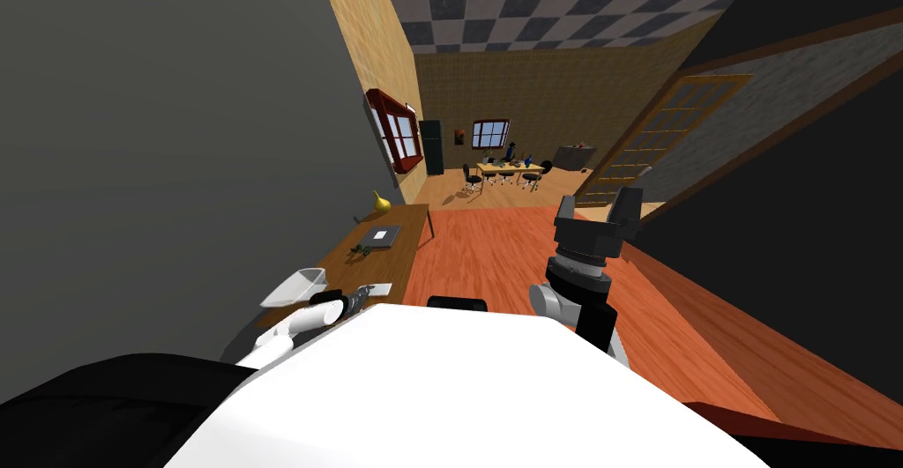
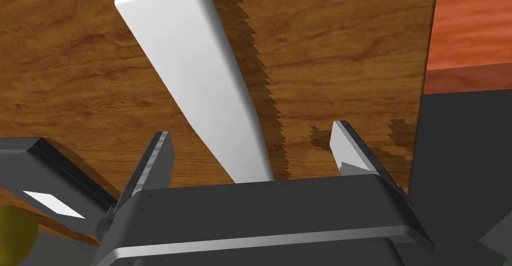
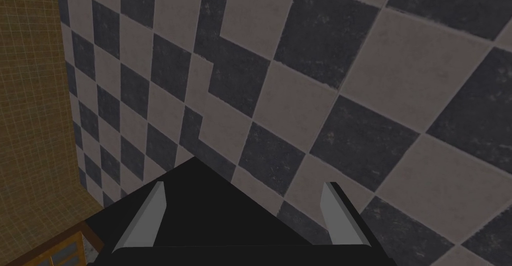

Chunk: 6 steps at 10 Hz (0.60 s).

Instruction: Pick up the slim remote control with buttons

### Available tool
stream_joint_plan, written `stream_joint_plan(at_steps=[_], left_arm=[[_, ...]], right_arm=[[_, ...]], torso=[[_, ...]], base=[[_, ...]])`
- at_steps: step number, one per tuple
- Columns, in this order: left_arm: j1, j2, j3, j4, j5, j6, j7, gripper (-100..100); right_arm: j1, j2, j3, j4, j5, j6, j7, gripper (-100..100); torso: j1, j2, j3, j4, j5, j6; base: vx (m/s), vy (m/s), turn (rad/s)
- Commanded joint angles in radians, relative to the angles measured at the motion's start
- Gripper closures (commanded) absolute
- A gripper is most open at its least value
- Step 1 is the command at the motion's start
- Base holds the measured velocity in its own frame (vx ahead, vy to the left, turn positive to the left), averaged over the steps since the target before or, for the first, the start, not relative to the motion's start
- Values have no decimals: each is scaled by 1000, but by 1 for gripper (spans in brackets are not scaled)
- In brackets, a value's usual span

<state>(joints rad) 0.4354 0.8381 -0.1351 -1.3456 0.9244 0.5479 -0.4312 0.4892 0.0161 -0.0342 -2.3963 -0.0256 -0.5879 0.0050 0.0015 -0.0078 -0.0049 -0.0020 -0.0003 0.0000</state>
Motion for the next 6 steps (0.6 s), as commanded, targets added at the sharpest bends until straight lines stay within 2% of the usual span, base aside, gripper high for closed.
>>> stream_joint_plan(at_steps=[1,2,3,4,5,6], left_arm=[[6,-2,6,-13,-13,28,16,-100],[2,7,6,14,15,68,16,-100],[2,7,6,14,15,74,16,-100],[-1,15,6,39,41,114,16,-100],[-4,21,5,60,64,145,16,-100],[-4,21,5,60,64,157,16,-100]], right_arm=[[0,0,0,0,0,0,0,0],[0,0,0,0,0,0,0,0],[0,0,0,0,0,0,0,0],[0,0,0,0,0,0,0,0],[0,0,0,0,0,0,0,0],[0,0,0,0,0,0,0,0]], torso=[[0,0,0,0,0,0],[0,4,2,1,0,0],[0,3,2,1,0,0],[1,2,1,1,0,0],[1,0,0,0,0,0],[1,-5,-3,-1,0,0]], base=[[44,-7,-3],[89,-2,61],[106,9,42],[152,4,59],[246,13,93],[163,21,36]])
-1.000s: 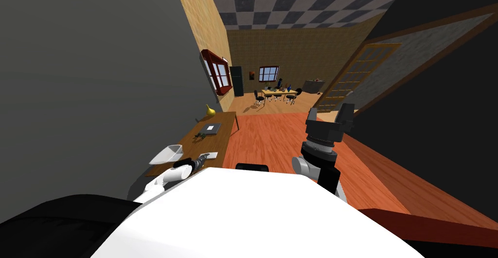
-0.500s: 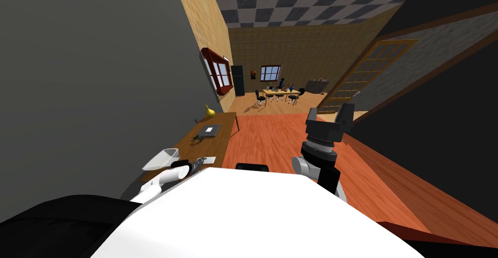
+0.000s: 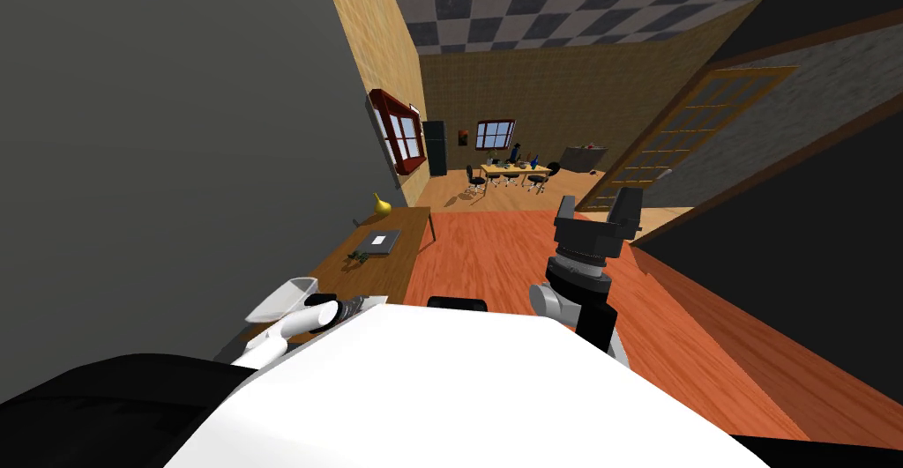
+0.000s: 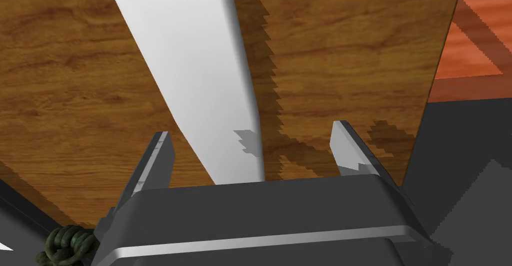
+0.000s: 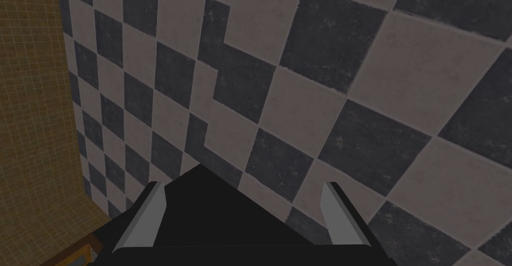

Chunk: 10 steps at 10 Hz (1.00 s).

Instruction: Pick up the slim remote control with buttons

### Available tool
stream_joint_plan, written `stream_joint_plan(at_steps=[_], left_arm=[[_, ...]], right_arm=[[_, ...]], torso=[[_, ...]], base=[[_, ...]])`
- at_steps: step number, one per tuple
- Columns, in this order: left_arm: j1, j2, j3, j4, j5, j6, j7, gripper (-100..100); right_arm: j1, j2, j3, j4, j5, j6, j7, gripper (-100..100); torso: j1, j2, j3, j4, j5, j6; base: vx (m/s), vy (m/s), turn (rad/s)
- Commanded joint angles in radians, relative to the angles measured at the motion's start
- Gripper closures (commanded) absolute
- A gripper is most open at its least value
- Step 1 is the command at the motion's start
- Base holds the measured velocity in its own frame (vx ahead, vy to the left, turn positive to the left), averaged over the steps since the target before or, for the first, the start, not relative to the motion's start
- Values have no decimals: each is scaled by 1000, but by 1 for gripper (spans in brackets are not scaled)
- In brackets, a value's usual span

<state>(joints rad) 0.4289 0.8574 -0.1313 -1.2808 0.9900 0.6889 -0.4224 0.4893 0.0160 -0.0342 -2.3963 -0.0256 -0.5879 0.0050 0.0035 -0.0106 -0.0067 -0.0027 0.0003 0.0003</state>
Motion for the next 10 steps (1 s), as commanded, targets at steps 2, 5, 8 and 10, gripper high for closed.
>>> stream_joint_plan(at_steps=[2,5,8,10], left_arm=[[-4,14,1,29,37,75,9,-100],[-8,21,-4,62,75,153,13,-100],[-11,18,-7,66,75,159,15,0],[-27,-31,-18,105,36,129,19,-100]], right_arm=[[0,0,0,0,0,0,0,0],[0,0,0,0,0,0,0,0],[0,0,0,0,0,0,0,0],[0,0,0,0,0,0,0,0]], torso=[[1,2,1,1,0,0],[2,-1,-1,0,0,0],[-1,8,4,2,0,0],[0,11,7,3,0,0]], base=[[152,33,56],[187,33,48],[53,2,12],[2,35,-40]])
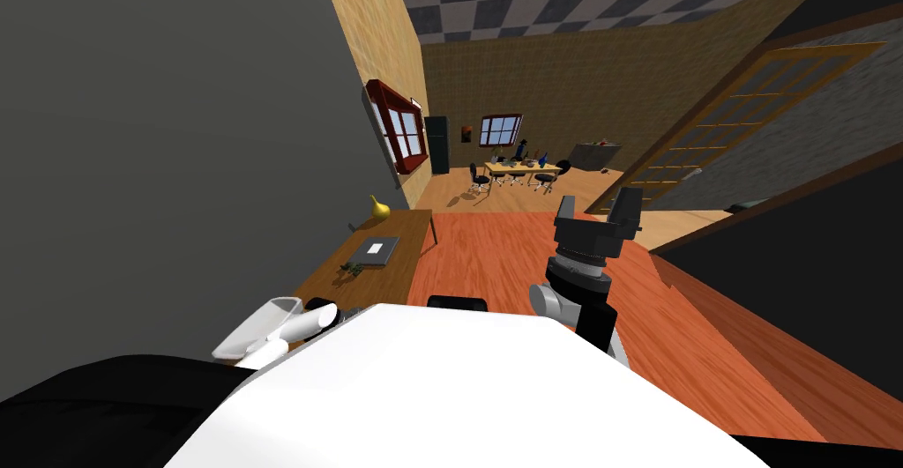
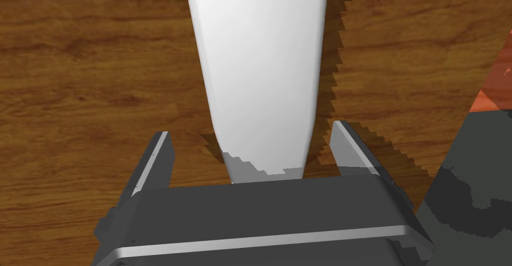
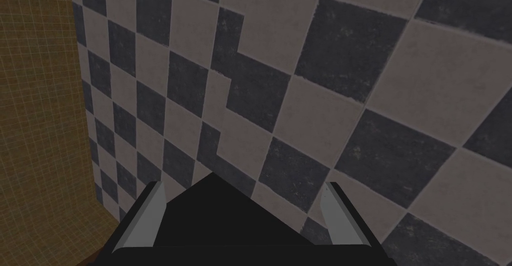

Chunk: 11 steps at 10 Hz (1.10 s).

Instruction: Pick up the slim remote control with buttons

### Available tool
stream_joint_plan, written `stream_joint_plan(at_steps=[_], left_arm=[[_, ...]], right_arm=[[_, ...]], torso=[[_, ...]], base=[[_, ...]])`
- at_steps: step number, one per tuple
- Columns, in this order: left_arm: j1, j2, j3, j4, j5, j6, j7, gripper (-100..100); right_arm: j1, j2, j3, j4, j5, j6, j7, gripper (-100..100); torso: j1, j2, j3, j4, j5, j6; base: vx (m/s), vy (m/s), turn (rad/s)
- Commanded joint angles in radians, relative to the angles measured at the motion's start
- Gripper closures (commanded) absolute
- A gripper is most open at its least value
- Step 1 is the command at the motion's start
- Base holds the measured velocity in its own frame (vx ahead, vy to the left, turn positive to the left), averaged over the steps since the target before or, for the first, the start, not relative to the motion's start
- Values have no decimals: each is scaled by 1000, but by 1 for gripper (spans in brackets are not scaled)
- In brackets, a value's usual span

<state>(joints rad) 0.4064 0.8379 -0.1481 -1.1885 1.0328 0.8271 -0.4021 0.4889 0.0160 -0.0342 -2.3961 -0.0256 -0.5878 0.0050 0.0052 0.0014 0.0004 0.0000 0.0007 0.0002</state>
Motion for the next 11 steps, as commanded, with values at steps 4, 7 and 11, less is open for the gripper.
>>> stream_joint_plan(at_steps=[4,7,11], left_arm=[[-2,-19,-4,12,-18,-10,7,100],[-3,-19,-4,11,-18,-11,7,100],[12,38,10,-26,33,20,-6,100]], right_arm=[[0,0,0,0,0,0,0,0],[0,0,0,0,0,0,0,0],[0,0,0,0,0,0,0,0]], torso=[[-2,0,0,1,0,1],[-2,0,0,1,0,1],[-5,0,0,1,-1,0]], base=[[-3,18,-10],[0,0,0],[1,-29,31]])
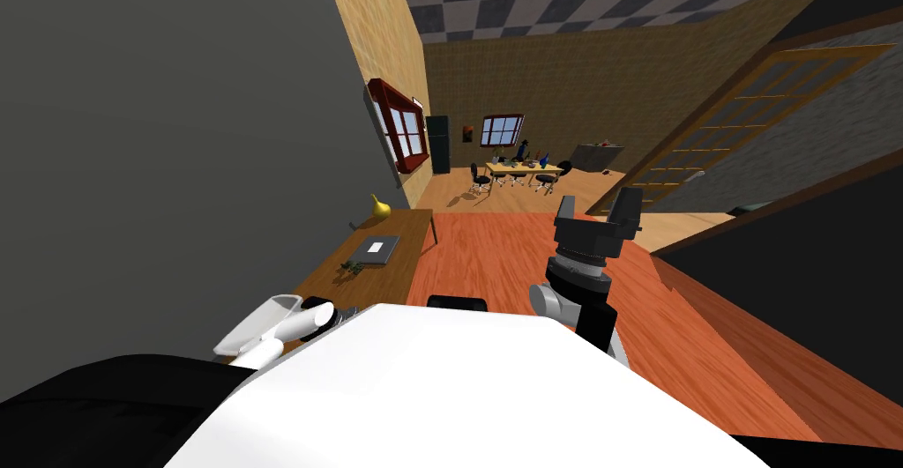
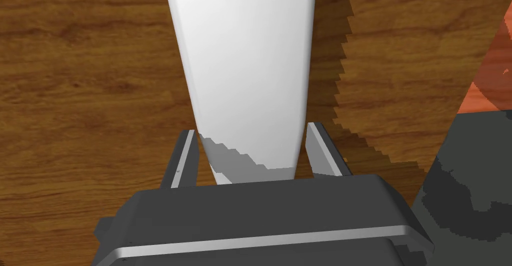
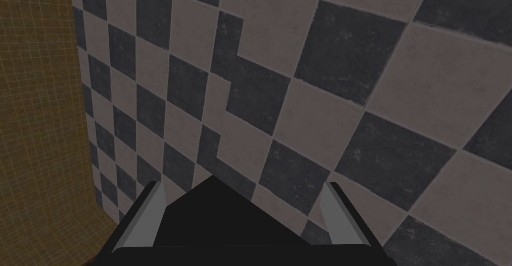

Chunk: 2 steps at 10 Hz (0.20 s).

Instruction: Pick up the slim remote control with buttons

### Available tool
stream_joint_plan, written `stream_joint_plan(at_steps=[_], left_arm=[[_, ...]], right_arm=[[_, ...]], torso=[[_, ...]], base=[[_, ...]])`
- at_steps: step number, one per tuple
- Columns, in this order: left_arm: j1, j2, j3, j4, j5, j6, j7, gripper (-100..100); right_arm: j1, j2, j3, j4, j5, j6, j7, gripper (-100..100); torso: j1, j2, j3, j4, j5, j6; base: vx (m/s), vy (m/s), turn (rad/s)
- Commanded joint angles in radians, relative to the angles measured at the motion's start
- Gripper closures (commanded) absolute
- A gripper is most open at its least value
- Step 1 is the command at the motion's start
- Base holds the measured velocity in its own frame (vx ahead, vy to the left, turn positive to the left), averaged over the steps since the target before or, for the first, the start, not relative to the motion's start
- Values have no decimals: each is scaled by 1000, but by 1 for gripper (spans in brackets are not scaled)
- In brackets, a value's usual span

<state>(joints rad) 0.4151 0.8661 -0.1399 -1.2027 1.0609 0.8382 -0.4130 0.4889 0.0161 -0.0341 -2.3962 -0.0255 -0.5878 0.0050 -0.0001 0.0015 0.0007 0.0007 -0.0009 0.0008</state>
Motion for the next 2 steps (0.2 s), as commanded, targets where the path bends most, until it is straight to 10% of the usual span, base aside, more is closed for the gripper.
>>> stream_joint_plan(at_steps=[1,2], left_arm=[[0,0,0,0,0,0,0,100],[1,2,1,-3,1,2,1,0]], right_arm=[[0,0,0,0,0,0,0,0],[0,0,0,0,0,0,0,0]], torso=[[0,0,0,0,0,0],[1,0,0,0,1,0]], base=[[-1,-15,7],[0,0,0]])
